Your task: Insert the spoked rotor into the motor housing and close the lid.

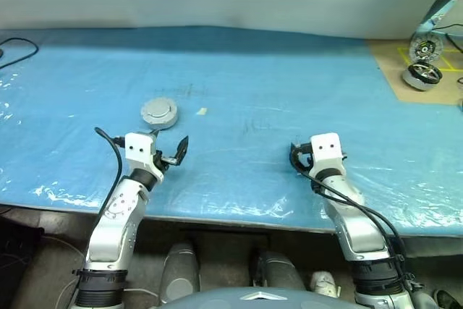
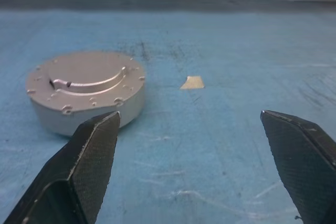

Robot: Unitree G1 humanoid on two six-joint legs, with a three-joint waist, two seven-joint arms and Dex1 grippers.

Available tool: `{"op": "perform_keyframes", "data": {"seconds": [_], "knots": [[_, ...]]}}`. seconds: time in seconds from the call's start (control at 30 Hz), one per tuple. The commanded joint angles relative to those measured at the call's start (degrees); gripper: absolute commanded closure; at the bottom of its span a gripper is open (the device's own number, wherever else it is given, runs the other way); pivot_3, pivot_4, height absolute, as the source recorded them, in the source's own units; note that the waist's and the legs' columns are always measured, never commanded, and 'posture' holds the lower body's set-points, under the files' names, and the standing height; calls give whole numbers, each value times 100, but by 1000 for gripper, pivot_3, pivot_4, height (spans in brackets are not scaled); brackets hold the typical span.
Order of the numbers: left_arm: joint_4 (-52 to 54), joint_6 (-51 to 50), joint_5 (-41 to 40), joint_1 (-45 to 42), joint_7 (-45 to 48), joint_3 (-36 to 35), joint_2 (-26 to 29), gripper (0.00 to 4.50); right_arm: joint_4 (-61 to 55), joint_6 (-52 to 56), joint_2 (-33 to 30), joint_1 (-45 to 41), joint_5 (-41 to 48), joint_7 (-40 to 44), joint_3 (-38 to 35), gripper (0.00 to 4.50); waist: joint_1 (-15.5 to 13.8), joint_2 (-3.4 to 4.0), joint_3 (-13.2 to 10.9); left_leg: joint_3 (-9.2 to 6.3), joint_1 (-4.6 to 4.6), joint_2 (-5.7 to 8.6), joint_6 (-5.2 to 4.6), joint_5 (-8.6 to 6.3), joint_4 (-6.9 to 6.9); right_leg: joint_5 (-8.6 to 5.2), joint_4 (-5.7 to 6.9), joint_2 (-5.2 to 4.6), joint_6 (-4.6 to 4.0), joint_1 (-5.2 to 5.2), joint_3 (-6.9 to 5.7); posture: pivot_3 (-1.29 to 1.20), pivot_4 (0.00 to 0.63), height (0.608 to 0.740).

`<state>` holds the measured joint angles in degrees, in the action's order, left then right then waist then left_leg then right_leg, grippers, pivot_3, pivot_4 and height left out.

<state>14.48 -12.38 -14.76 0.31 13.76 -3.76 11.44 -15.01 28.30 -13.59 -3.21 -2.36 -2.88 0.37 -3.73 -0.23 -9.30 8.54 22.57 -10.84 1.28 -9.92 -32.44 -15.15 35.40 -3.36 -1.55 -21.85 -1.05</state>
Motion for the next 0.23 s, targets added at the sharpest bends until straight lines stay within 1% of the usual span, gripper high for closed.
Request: {"op": "perform_keyframes", "data": {"seconds": [0.03, 0.1, 0.17, 0.23], "knots": [[159, 36, 98, -117, -198, -65, -85, 25, 36, -62, 73, -317, -143, -224, -247, 10, 10, 1, -1, 0, -5, 0, 0, 0, 2, -13, 0, 1, 23, 0, 4, 0, 150, 740], [127, 78, 133, -208, -230, -34, -134, 25, 183, -116, 60, -497, -195, -209, -231, 10, 15, 2, -1, 1, -7, 1, 0, 0, 2, -11, 4, 2, 25, -1, 8, 0, 150, 740], [11, 142, 135, -313, -329, -84, -236, 25, 324, -146, 51, -677, -210, -176, -227, 10, 14, 4, -1, 2, -8, 2, 0, 0, 1, 8, 7, 2, -4, -1, 10, 0, 150, 740], [-163, 265, 156, -389, -371, -150, -295, 25, 435, -143, 74, -818, -203, -146, -221, 10, 14, 5, 0, 2, -8, 3, 0, 1, 0, 11, 7, 2, -9, 0, 12, 0, 150, 740]]}}
